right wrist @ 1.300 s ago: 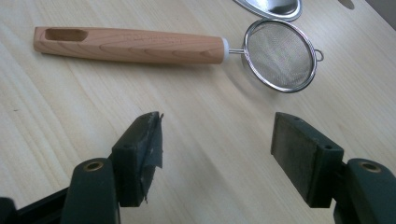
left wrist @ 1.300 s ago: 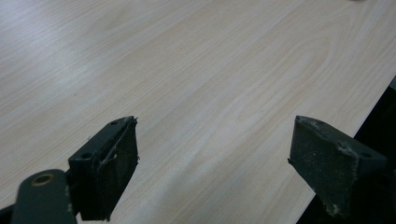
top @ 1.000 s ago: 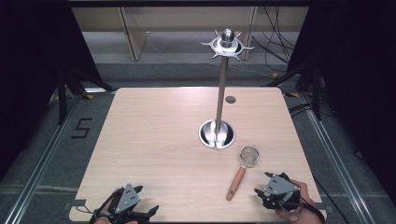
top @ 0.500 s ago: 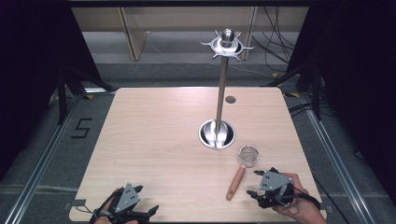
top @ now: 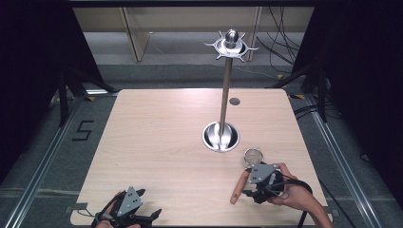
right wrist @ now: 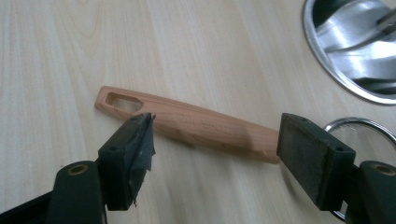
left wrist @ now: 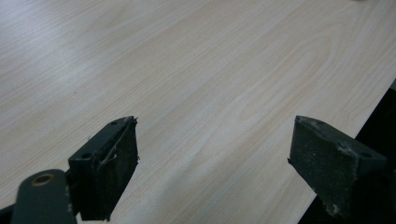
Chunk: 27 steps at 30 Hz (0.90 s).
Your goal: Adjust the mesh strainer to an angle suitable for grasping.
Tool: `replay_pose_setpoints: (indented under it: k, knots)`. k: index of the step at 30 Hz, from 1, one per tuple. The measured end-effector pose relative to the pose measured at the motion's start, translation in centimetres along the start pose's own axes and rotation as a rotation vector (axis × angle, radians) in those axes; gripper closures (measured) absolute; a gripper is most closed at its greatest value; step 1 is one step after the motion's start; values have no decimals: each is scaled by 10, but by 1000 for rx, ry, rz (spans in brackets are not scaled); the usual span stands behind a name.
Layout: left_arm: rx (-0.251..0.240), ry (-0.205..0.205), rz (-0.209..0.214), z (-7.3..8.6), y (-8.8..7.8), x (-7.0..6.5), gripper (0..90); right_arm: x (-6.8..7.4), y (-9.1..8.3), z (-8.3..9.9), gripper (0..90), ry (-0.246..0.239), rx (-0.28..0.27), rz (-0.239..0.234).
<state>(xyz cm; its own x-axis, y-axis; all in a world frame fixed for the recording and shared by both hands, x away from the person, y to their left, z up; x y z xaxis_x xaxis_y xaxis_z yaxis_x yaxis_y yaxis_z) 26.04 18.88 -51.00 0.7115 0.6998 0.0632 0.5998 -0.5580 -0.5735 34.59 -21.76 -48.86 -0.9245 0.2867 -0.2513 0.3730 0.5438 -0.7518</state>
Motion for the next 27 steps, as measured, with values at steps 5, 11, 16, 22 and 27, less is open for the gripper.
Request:
replay_pose_setpoints:
  k: [5, 11, 16, 22, 27]
  knots:
    - [-3, 0, 3, 0, 0, -1, 148, 0, 9, -4, 279, -24, 27, -50]
    - [0, -5, 10, -1, 0, -1, 148, 3, 17, -8, 280, -32, 63, -81]
    - [-1, 10, 14, -1, -1, 0, 148, 0, 21, -7, 277, -43, 61, -98]
    - [-3, 42, 22, -2, -1, 1, 148, -4, 25, -5, 260, -106, 55, -135]
    - [-4, 42, 23, -2, -1, 1, 148, -6, 25, 1, 271, -74, 92, -153]
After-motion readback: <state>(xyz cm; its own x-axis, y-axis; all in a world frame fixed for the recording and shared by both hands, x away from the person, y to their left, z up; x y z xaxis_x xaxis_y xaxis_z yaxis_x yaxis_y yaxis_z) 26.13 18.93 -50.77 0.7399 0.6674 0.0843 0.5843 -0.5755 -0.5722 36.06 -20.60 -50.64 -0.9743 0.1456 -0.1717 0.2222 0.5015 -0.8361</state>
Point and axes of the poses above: each handheld gripper's, and its own axes: y roughly forward along the jaws, z roughly out of its underside, x roughly to its left, the point moved 2 cm from there along y, roughly forward along the jaws, and after that the axes turned 4 degrees about -x, right-handed, at the moved point
